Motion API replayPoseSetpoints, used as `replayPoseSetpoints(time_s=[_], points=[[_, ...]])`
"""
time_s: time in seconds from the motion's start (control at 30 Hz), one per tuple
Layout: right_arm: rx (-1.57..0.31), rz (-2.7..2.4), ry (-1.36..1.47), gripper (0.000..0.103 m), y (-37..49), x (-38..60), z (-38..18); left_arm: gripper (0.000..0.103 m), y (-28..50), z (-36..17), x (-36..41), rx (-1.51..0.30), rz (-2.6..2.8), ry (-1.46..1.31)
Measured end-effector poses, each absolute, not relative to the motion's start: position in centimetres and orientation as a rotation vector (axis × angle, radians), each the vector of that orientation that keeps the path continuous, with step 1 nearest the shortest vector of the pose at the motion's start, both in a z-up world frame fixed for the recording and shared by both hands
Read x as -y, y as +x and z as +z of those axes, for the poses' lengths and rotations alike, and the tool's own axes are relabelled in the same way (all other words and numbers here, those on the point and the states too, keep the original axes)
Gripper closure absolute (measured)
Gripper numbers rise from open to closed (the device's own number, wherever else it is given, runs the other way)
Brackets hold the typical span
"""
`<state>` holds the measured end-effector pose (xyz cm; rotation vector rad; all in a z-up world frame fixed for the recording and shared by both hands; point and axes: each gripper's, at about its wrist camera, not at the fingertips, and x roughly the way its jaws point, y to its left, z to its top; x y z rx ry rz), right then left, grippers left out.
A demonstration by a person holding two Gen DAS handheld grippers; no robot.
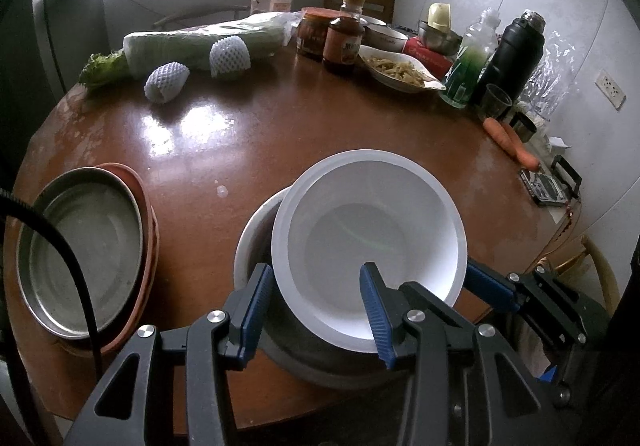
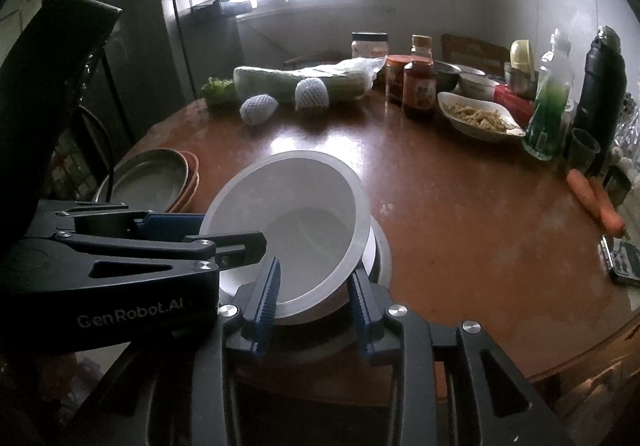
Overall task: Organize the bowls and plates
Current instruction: 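Lower the red-printed bowl into the white paper bowl and open the left tool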
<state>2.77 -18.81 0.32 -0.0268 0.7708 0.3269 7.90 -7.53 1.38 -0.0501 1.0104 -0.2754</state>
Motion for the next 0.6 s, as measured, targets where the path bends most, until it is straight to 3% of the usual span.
replayPoseSetpoints(time_s=[0.6], points=[[-0.756, 0.31, -0.018, 0.064, 2.72, 19.16, 0.53, 0.057, 8.0, 1.04, 7.13, -1.017, -0.262, -0.052]])
